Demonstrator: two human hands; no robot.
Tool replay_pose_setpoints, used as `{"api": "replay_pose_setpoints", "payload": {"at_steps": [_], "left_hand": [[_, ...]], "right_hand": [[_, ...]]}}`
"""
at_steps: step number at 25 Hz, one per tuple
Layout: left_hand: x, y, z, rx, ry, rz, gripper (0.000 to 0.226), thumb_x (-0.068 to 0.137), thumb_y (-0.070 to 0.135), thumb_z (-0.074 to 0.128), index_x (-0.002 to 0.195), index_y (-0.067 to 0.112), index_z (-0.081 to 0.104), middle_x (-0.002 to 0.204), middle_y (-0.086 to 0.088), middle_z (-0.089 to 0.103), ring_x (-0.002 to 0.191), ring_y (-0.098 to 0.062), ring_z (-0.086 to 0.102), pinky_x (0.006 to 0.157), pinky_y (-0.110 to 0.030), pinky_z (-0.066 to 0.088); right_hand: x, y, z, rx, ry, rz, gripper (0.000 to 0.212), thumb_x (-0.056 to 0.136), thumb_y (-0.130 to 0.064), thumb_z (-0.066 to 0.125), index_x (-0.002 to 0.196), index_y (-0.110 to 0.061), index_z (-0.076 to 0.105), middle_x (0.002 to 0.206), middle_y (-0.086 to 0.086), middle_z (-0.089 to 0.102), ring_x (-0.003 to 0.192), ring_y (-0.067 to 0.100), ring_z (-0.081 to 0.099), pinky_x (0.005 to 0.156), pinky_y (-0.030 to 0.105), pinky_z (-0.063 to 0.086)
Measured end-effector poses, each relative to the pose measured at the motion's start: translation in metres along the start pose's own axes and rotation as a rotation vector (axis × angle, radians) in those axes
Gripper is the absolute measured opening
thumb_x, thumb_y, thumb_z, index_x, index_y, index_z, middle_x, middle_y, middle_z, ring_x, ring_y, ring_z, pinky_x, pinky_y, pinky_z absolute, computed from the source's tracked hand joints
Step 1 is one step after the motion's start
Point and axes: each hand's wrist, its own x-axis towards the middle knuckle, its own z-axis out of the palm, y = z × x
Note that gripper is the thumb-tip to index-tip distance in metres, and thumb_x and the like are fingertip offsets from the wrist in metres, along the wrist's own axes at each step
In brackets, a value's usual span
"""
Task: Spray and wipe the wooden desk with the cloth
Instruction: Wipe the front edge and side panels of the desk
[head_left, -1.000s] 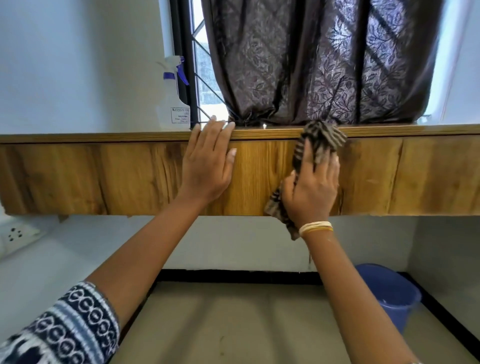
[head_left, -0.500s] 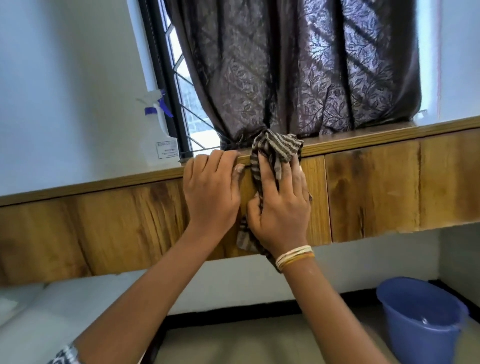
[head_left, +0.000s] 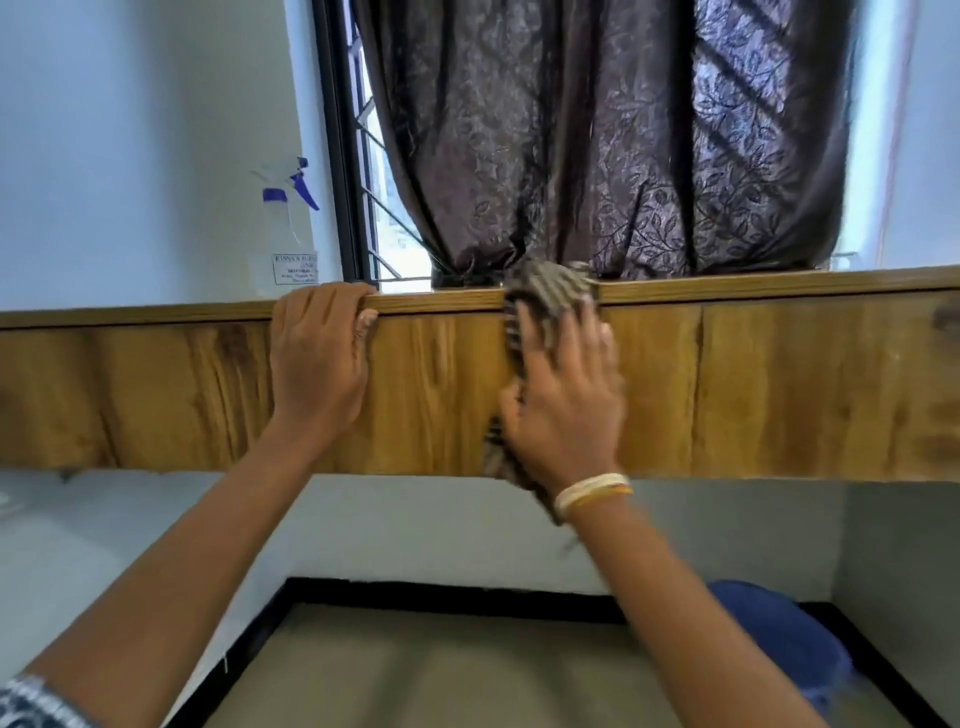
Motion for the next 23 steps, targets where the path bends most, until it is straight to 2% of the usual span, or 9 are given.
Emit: {"api": "replay_pose_setpoints", "payload": {"at_steps": [2,4,7,8,11,14,16,20,23], "left_hand": [[0.000,0.007,-0.005,0.039,-0.023,-0.033,0.031,0.103,0.021,0.039,0.118,0.003,0.060,0.112,-0.018,0.064,0.106,-0.035,0.054,0.094,-0.042,0.040],[0.006,0.022,-0.011,0.054,-0.125,-0.038,0.034,0.102,0.022,0.038,0.121,0.002,0.058,0.115,-0.020,0.063,0.109,-0.036,0.055,0.095,-0.044,0.043],[0.014,0.056,-0.019,0.012,-0.238,-0.057,0.031,0.103,0.016,0.041,0.126,0.004,0.058,0.120,-0.018,0.063,0.114,-0.034,0.055,0.093,-0.043,0.046],[0.015,0.070,-0.018,-0.009,-0.225,-0.093,0.031,0.103,0.014,0.041,0.126,0.004,0.059,0.120,-0.017,0.064,0.115,-0.032,0.056,0.094,-0.042,0.046],[0.019,0.116,-0.018,-0.048,-0.236,-0.138,0.034,0.103,0.015,0.039,0.130,0.007,0.057,0.125,-0.015,0.062,0.120,-0.030,0.054,0.098,-0.045,0.048],[0.026,0.172,-0.014,-0.101,-0.357,-0.013,0.036,0.101,0.019,0.039,0.135,0.014,0.052,0.130,-0.010,0.059,0.119,-0.027,0.053,0.095,-0.043,0.048],[0.029,0.199,-0.007,-0.118,-0.392,0.001,0.039,0.103,0.021,0.037,0.139,0.015,0.049,0.134,-0.008,0.058,0.124,-0.026,0.052,0.098,-0.042,0.048],[0.028,0.202,-0.004,-0.115,-0.404,-0.006,0.041,0.105,0.021,0.038,0.144,0.011,0.045,0.141,-0.009,0.053,0.133,-0.026,0.046,0.107,-0.042,0.044],[0.030,0.215,-0.005,-0.137,-0.426,0.011,0.043,0.105,0.020,0.037,0.147,0.009,0.041,0.146,-0.013,0.048,0.138,-0.029,0.040,0.113,-0.042,0.037]], "right_hand": [[-0.008,0.075,-0.029,-0.080,0.004,0.065,0.069,0.080,-0.028,0.050,0.146,-0.010,0.041,0.146,0.026,0.042,0.138,0.041,0.032,0.117,0.053,0.024],[-0.013,0.135,-0.053,-0.130,-0.027,0.106,0.068,0.082,-0.027,0.046,0.147,-0.008,0.039,0.148,0.028,0.039,0.137,0.044,0.033,0.116,0.054,0.025],[-0.006,0.126,-0.054,-0.049,-0.048,0.262,0.070,0.088,-0.028,0.049,0.152,-0.008,0.029,0.153,0.027,0.030,0.140,0.046,0.027,0.118,0.054,0.018],[0.000,0.106,-0.049,-0.008,-0.046,0.219,0.069,0.090,-0.030,0.050,0.152,-0.009,0.027,0.154,0.025,0.029,0.142,0.044,0.025,0.119,0.053,0.015],[0.017,0.058,-0.033,0.039,-0.150,-0.174,0.064,0.092,-0.030,0.051,0.150,-0.008,0.035,0.155,0.022,0.031,0.146,0.039,0.021,0.121,0.047,0.009],[0.021,0.091,-0.041,0.016,-0.173,-0.297,0.060,0.088,-0.027,0.056,0.144,-0.006,0.046,0.150,0.020,0.041,0.143,0.037,0.030,0.120,0.045,0.014],[0.009,0.141,-0.059,-0.006,-0.149,-0.208,0.061,0.088,-0.027,0.055,0.145,-0.007,0.044,0.149,0.020,0.041,0.142,0.038,0.031,0.120,0.046,0.015],[-0.003,0.252,-0.101,-0.083,-0.083,-0.067,0.062,0.089,-0.027,0.051,0.147,-0.009,0.041,0.150,0.026,0.037,0.142,0.041,0.029,0.120,0.049,0.015],[-0.011,0.250,-0.104,-0.110,-0.057,0.186,0.062,0.090,-0.026,0.048,0.148,-0.007,0.037,0.149,0.029,0.036,0.140,0.044,0.029,0.118,0.052,0.020]]}}
